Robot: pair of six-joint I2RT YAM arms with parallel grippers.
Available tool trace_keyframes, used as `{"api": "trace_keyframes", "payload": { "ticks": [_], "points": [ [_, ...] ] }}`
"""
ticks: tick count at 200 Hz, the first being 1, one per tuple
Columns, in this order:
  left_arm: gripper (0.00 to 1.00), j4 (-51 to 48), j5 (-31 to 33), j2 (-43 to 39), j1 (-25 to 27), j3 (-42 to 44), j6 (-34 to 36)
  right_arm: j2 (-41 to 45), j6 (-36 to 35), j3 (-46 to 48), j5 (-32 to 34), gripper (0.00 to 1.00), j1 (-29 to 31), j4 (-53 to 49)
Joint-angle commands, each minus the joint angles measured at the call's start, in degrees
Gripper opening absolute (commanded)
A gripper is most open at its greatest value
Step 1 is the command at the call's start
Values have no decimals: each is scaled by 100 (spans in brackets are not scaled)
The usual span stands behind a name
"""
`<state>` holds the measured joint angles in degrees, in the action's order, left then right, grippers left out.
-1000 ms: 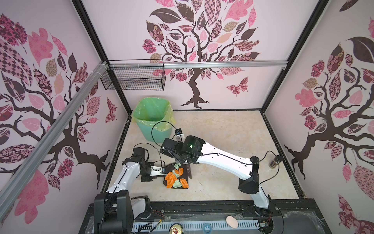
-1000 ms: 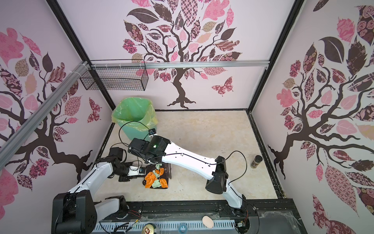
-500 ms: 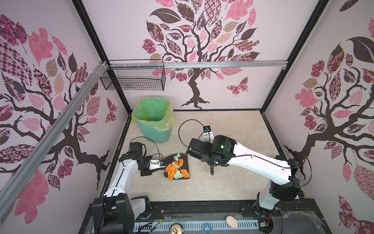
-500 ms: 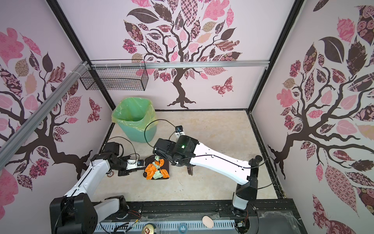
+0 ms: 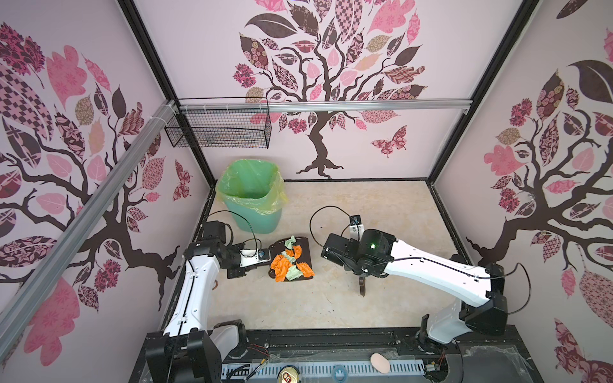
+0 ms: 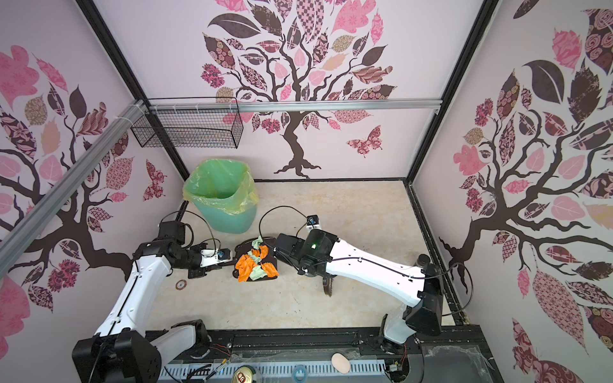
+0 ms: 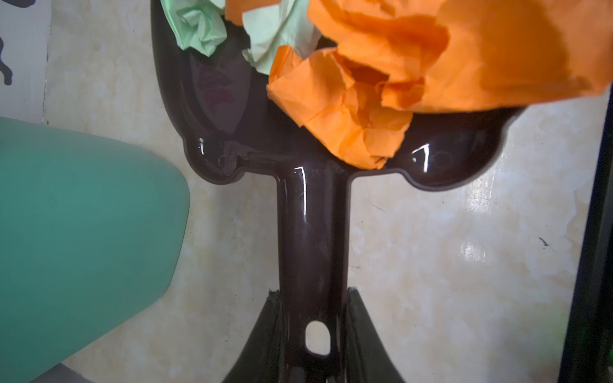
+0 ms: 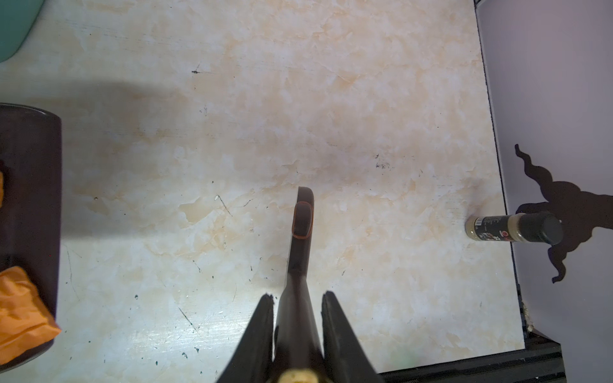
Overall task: Sweep away the paper scraps from the table
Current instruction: 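Push the last scraps onto the dustpan with the right gripper's brush, then lift the loaded dustpan with the left gripper over the green bin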
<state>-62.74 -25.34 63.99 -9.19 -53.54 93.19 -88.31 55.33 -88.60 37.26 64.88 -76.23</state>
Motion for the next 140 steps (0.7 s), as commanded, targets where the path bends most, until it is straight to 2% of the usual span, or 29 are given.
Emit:
{"api": "trace_keyframes", "payload": {
  "ticks": [1, 140],
  "points": [
    [0, -526, -163, 83, -67, -458, 132, 230, 12, 29, 32, 0, -28, 102],
    [0, -1903, 79, 1019, -92, -2773, 299, 311, -408, 481, -121, 0, -132, 699]
  ]
}}
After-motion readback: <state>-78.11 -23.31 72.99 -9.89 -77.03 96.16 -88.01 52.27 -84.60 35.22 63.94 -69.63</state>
